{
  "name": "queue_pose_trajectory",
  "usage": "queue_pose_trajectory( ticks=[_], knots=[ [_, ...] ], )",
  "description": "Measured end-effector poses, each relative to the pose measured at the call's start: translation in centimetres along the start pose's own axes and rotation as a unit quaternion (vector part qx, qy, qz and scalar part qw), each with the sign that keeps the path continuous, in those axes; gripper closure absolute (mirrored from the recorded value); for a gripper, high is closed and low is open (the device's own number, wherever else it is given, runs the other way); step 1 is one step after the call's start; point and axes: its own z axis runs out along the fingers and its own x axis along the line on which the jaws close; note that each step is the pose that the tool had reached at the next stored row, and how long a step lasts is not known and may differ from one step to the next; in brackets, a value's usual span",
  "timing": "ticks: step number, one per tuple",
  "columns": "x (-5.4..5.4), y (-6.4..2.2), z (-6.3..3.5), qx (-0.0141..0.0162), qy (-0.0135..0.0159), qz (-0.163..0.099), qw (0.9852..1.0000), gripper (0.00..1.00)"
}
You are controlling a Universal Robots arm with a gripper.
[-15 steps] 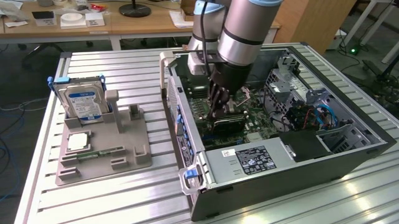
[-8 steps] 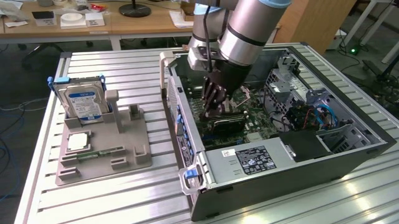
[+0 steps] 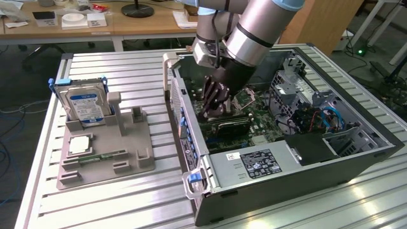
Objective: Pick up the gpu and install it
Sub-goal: 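Press down on the gpu until it lock into place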
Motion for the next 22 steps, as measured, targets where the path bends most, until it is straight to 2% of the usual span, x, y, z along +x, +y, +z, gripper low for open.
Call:
queue_pose_trajectory(
  ticks=[3, 4, 5, 7, 11, 16, 19, 22],
  knots=[
    [-0.1, -0.2, -0.03, -0.0186, 0.001, 0.0, 0.9998, 0.9],
    [-0.1, -0.25, -0.05, -0.0222, 0.0011, 0.0, 0.9998, 0.9],
    [-0.1, -0.26, -0.06, -0.0236, 0.0013, 0.0, 0.9997, 0.9],
    [-0.1, -0.29, 0.02, -0.0245, 0.0011, 0.0, 0.9997, 0.9],
    [-0.1, -0.55, 0.67, -0.0274, 0.0013, 0.0, 0.9996, 0.9],
    [-0.1, -0.99, 1.03, -0.0353, 0.0014, 0.0, 0.9994, 0.9],
    [-0.1, -1.53, 0.86, -0.0393, 0.0008, -0.001, 0.9992, 0.9],
    [-0.1, -1.56, 0.46, -0.0405, 0.0004, -0.001, 0.9992, 0.9]
  ],
)
